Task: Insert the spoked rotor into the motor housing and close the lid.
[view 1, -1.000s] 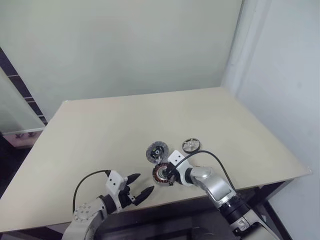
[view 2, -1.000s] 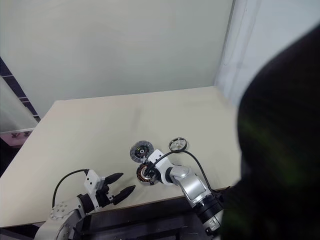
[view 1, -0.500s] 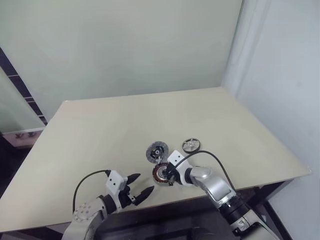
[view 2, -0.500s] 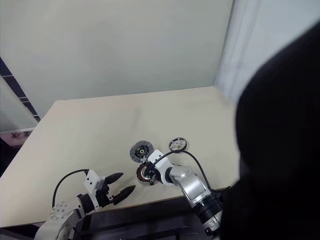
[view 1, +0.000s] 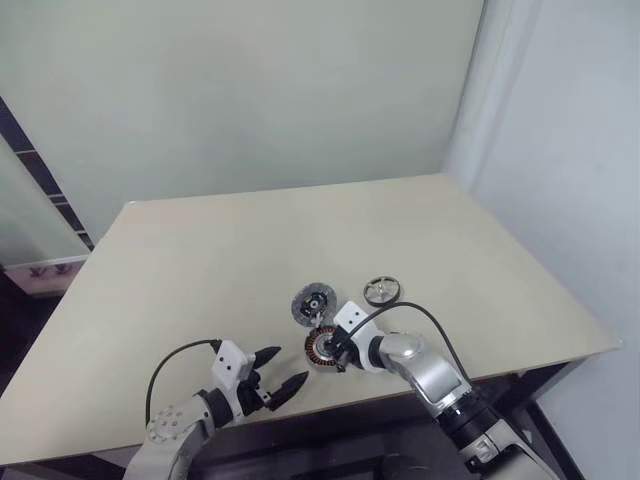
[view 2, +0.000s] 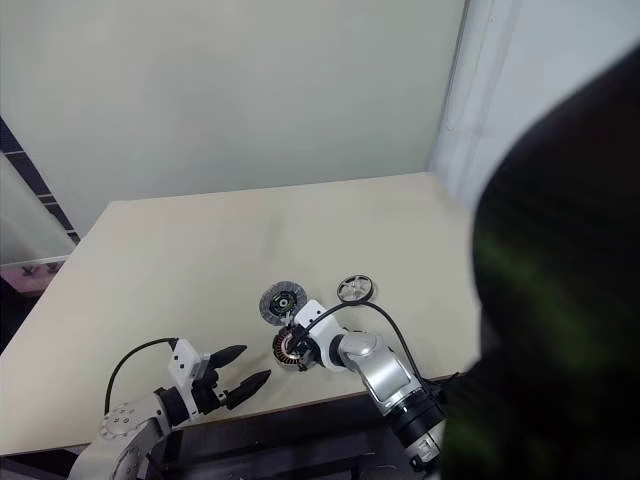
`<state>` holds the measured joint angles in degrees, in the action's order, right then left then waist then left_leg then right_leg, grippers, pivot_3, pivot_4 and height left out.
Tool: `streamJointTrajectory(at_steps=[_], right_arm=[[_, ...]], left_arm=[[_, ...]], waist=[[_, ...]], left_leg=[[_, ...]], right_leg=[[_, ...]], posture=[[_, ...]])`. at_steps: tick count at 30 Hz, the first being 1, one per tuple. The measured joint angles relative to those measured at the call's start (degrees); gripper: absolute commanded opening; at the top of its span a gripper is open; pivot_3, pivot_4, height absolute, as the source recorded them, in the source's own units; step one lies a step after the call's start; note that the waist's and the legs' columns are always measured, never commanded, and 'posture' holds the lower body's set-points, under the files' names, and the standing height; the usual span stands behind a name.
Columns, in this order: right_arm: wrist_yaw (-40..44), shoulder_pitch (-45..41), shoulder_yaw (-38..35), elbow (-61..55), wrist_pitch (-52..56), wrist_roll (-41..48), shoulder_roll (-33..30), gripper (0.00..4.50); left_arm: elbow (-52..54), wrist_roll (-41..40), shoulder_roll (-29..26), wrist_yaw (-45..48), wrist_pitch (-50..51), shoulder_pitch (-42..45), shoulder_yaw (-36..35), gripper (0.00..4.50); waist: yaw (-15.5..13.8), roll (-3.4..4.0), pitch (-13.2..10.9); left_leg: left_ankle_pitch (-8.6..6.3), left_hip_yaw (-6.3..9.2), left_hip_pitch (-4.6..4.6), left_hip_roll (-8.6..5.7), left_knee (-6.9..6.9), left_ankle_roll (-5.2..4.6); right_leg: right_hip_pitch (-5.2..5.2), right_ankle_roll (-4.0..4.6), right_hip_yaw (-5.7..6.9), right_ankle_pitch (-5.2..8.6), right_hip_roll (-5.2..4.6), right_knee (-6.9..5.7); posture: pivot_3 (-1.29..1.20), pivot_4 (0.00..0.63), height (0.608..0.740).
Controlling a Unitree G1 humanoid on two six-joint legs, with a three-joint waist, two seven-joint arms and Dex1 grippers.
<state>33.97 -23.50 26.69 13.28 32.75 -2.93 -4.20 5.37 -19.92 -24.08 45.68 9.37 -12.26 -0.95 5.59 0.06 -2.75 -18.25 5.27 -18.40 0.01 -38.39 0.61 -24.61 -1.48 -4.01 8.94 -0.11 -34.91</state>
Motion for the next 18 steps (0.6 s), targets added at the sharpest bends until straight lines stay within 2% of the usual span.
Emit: streamJointTrajectory(at_steps=[7,8,9,10,12,18], right_arm=[[0.02,0.16,-0.38,-0.25,0.24,0.31,0.56,4.24],[0.18,0.18,-0.77,-0.37,0.58,0.62,0.46,4.49],[0.46,0.24,-0.78,-0.52,0.92,0.90,0.48,4.49],[0.53,0.43,-0.93,-0.90,1.39,1.18,0.52,4.41],[0.70,0.63,-1.29,-1.72,2.26,1.50,0.52,3.94],[0.76,0.79,-2.29,-4.17,3.31,2.91,0.73,1.81]], left_arm=[[0.00,0.06,0.00,0.00,0.00,0.04,0.05,4.50],[0.00,0.08,-0.02,0.00,0.00,0.04,0.05,4.50],[0.00,0.09,-0.02,0.00,0.00,0.06,0.05,4.50],[0.00,0.11,-0.02,0.00,0.00,0.15,0.06,4.50],[0.00,0.13,-0.02,0.00,0.00,0.19,0.06,4.50],[-0.01,0.42,-0.03,0.02,0.00,0.54,0.06,4.50]], waist=[[-0.02,0.00,0.00],[-0.01,0.00,0.00],[0.00,0.00,0.00],[0.00,0.00,0.00],[-0.01,0.00,0.00],[-0.01,0.00,0.00]], left_leg=[[0.00,0.00,0.00,-0.01,0.00,0.00],[0.00,-0.01,0.00,-0.01,0.00,0.00],[0.00,-0.01,0.00,-0.01,0.00,0.00],[0.00,0.00,0.00,0.00,0.01,0.00],[0.00,0.02,-0.01,0.00,0.04,0.00],[0.00,0.01,-0.01,0.00,0.06,0.00]], right_leg=[[0.01,0.00,0.00,0.00,-0.01,0.01],[0.00,0.00,0.00,0.00,-0.01,0.01],[0.00,0.00,0.00,0.00,-0.01,0.01],[-0.01,0.00,0.00,0.00,0.00,0.01],[-0.03,0.00,0.01,0.00,0.00,0.01],[-0.05,0.00,0.01,0.00,0.00,0.01]], posture=[[0.00,0.000,0.740],[0.00,0.000,0.740],[0.00,0.000,0.740],[0.00,0.000,0.740],[0.00,0.000,0.740],[0.00,0.000,0.740]])
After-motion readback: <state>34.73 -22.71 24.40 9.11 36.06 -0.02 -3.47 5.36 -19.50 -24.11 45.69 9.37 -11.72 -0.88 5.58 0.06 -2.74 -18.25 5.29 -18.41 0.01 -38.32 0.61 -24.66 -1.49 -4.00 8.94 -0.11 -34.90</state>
